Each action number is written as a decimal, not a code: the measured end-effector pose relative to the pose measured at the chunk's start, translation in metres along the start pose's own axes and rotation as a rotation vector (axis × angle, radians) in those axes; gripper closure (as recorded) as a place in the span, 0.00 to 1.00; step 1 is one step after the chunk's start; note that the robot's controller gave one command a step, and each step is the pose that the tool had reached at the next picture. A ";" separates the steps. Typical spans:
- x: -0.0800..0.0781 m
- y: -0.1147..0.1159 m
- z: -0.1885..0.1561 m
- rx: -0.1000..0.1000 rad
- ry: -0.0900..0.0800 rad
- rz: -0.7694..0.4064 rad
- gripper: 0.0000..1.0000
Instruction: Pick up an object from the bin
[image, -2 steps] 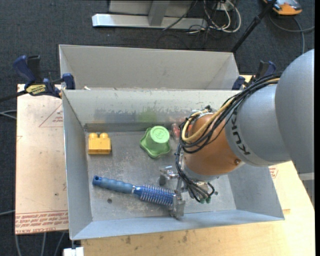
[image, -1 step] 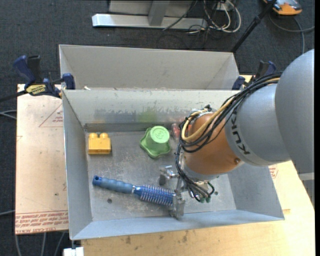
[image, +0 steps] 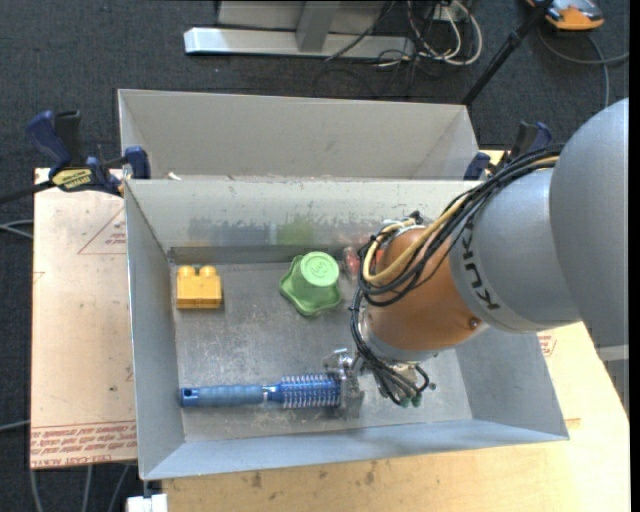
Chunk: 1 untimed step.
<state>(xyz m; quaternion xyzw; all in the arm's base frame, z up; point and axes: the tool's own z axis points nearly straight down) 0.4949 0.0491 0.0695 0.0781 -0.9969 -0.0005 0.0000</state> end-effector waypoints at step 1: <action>-0.002 0.000 -0.109 0.001 -0.008 0.000 1.00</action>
Offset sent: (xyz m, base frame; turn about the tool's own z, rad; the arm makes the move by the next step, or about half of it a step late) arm 0.0001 -0.0002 0.1060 0.0000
